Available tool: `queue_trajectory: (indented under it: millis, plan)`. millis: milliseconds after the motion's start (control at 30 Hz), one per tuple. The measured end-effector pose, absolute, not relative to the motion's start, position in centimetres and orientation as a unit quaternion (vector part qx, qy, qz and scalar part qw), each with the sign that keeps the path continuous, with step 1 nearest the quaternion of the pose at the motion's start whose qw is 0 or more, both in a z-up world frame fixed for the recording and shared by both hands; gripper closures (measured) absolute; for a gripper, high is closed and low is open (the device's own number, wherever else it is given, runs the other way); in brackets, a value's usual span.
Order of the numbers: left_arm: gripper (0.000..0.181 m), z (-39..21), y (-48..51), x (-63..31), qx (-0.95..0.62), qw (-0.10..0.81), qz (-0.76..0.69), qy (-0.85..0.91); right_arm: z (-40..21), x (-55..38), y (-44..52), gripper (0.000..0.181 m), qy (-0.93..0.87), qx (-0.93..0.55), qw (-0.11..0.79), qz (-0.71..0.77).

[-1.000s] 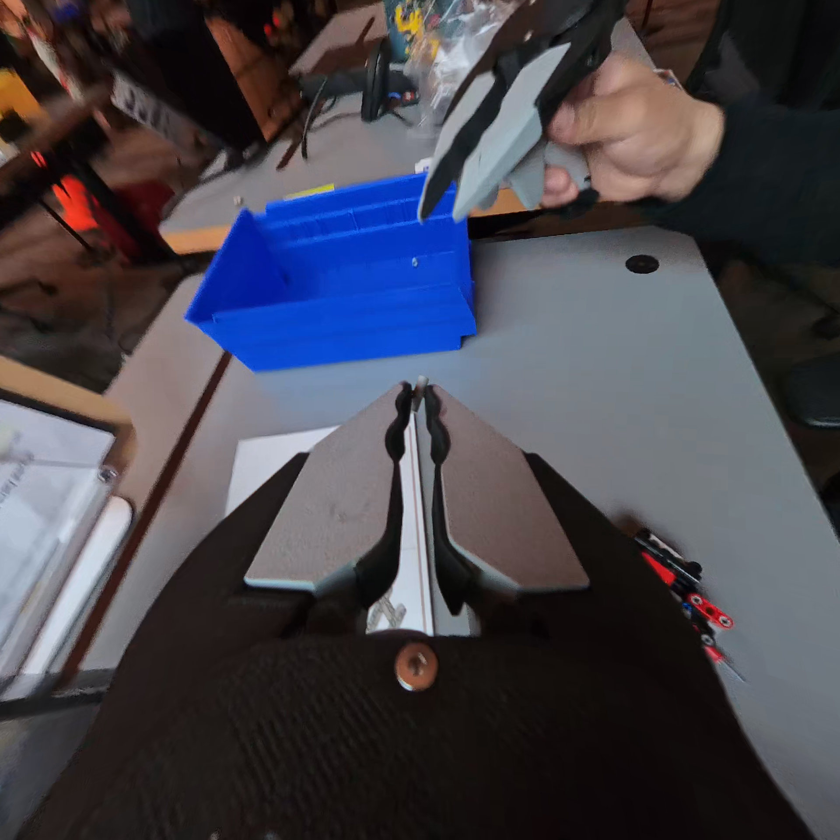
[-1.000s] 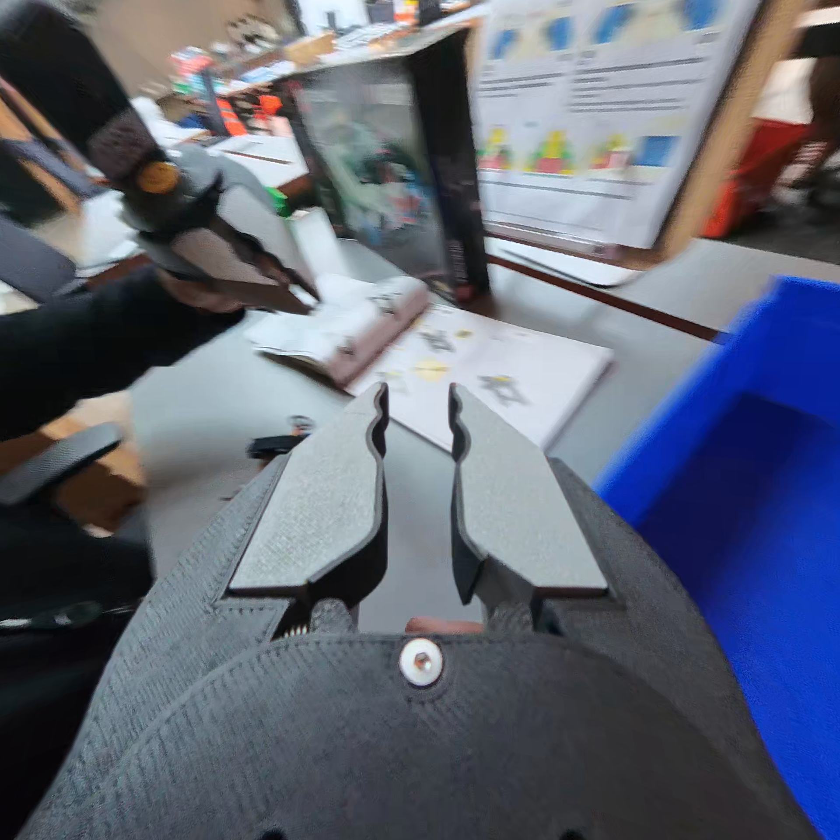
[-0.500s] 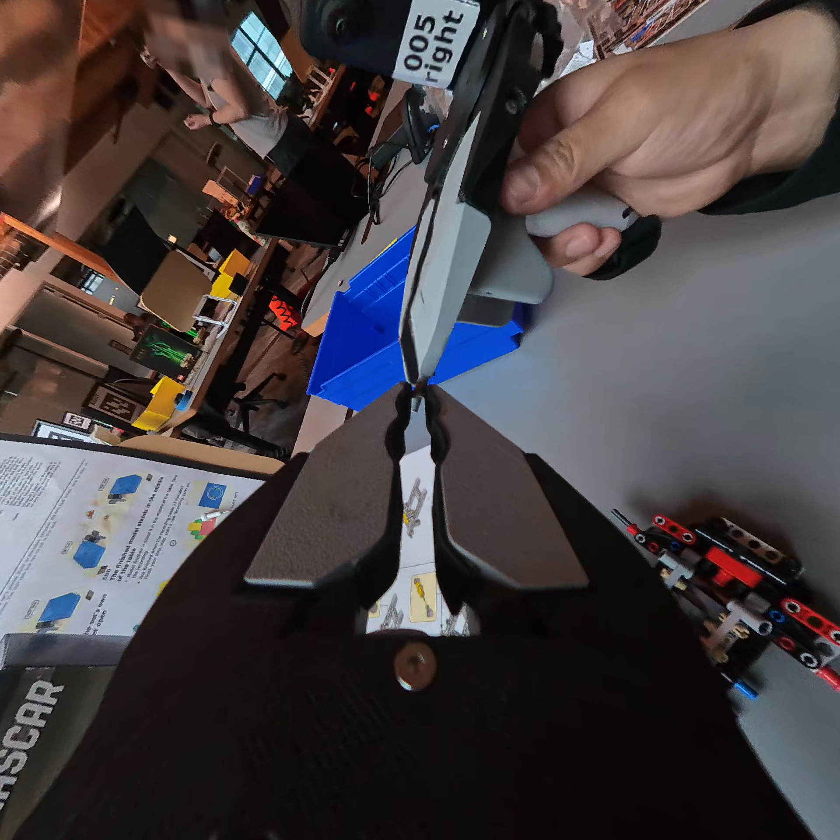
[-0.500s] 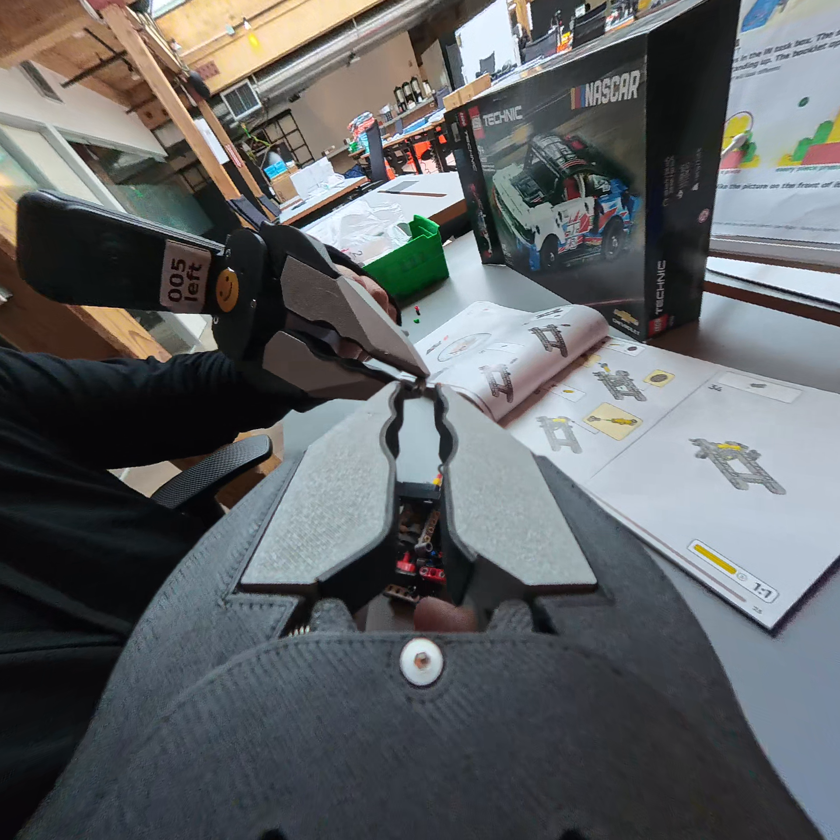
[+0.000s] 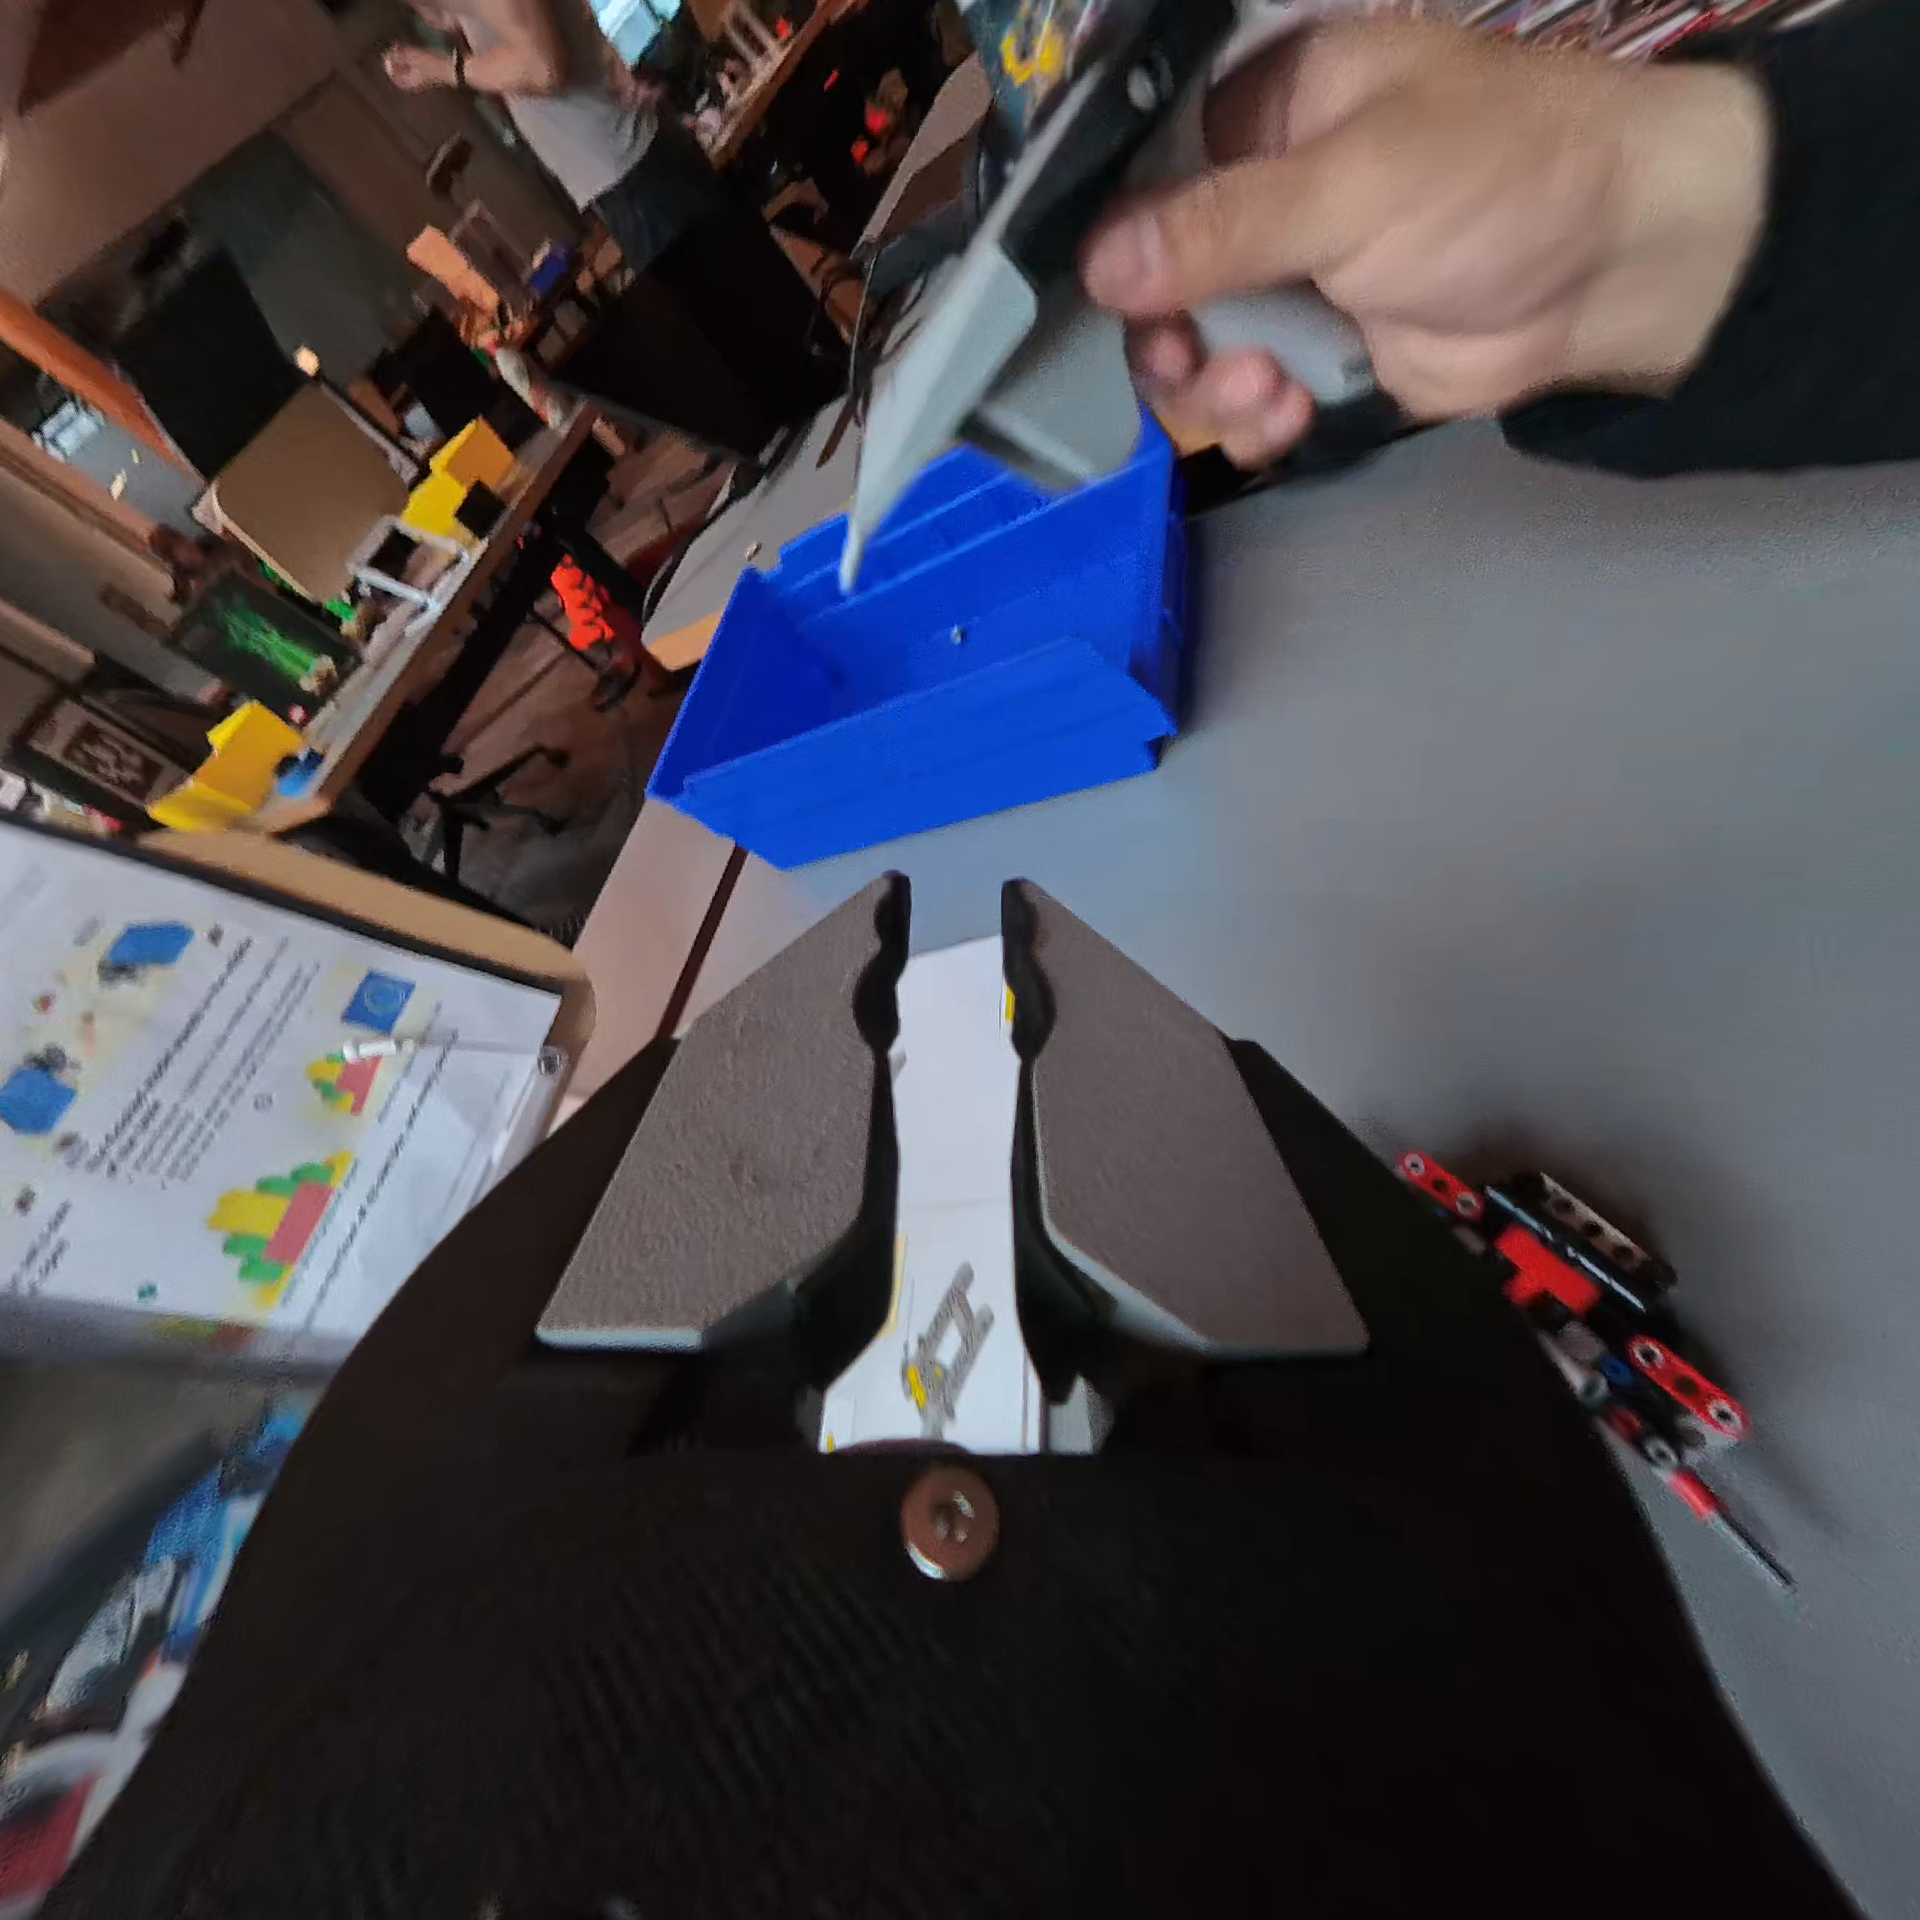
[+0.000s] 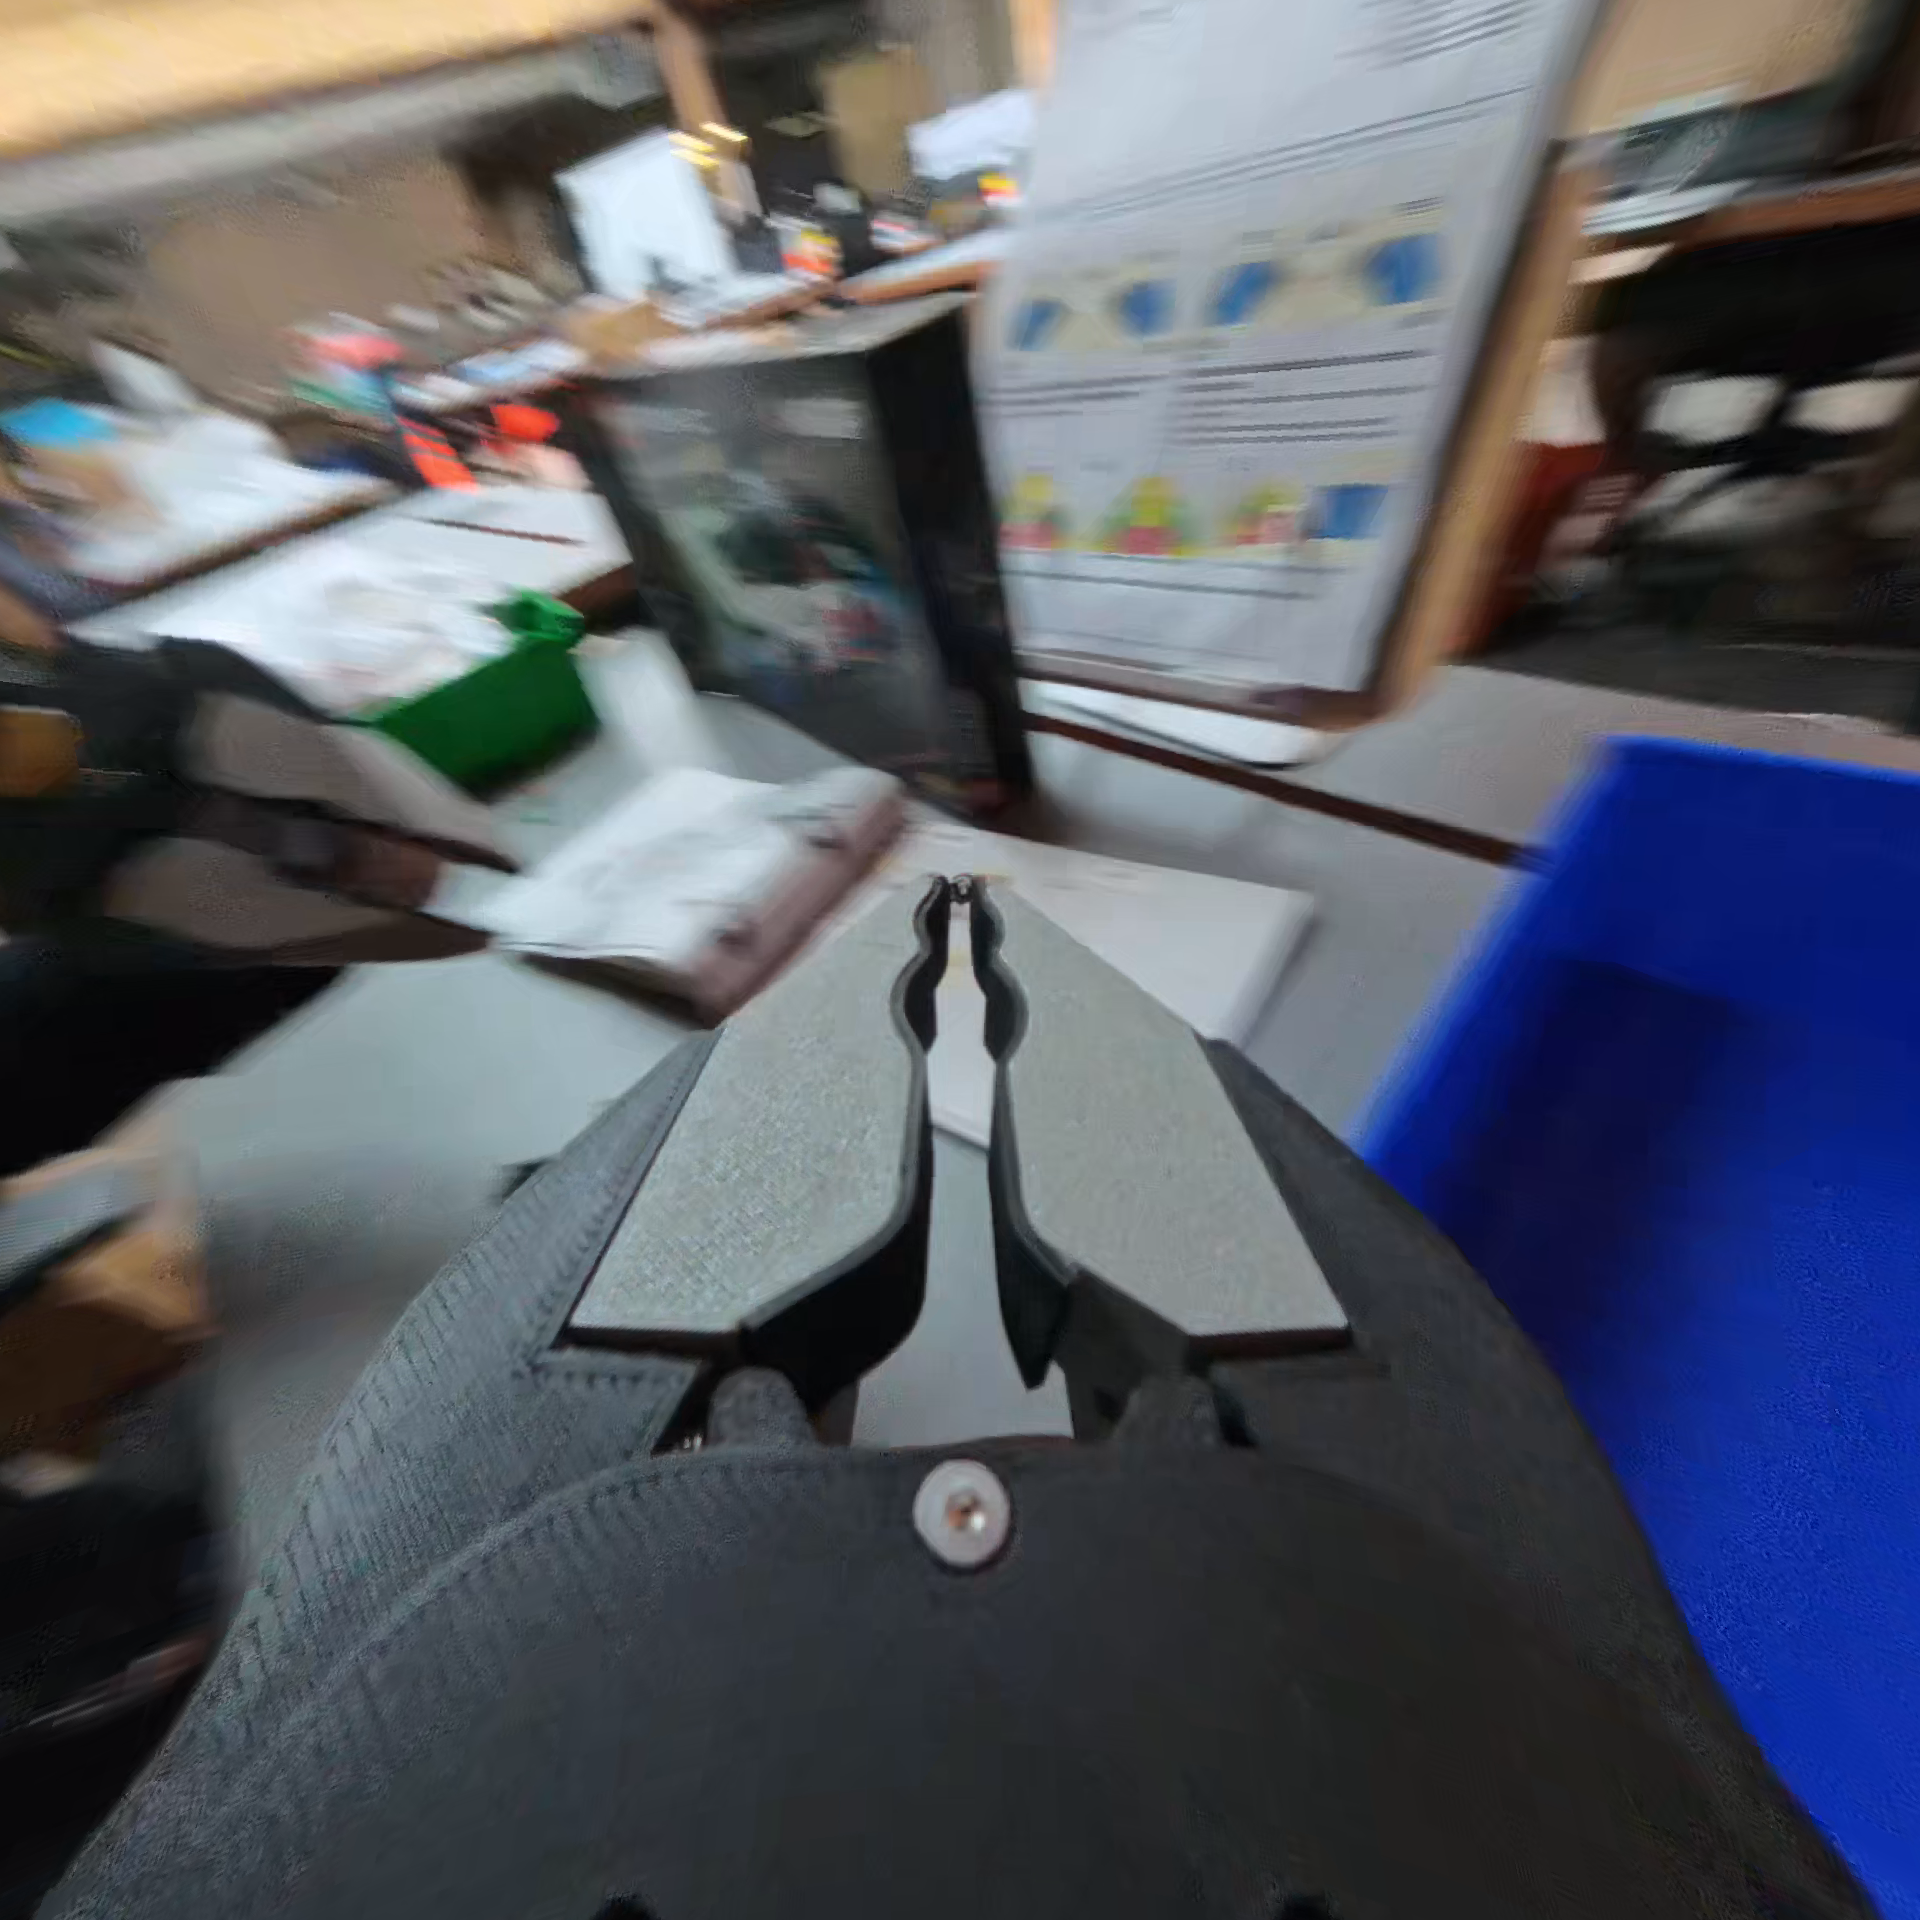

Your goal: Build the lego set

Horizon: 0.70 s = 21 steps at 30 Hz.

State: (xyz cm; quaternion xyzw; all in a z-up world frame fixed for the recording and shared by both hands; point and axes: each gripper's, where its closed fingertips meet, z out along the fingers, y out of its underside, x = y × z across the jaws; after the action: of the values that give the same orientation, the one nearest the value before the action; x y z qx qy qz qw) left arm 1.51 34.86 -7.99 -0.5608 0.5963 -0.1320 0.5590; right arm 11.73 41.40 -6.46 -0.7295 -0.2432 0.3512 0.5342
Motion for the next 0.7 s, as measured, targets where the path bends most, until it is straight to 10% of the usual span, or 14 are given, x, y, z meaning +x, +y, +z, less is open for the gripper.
queue_trajectory:
  millis: [33, 267, 700]
  plan:
    - [0.168, -8.3, 34.8, 0.6, -0.57, 0.556, -0.131, 0.591, -7.2, 15.3, 43.6, 0.181, -0.228, -0.755, 0.552, 0.271]
    - [0.175, -12.1, 34.3, -6.5, -0.633, 0.535, -0.125, 0.545, -22.7, 28.3, 48.8, 0.181, -0.14, -0.899, 0.399, 0.117]
    - [0.157, -15.2, 34.2, -20.2, -0.748, 0.492, -0.065, 0.44, -12.5, 25.4, 45.9, 0.134, -0.182, -0.847, 0.478, 0.142]
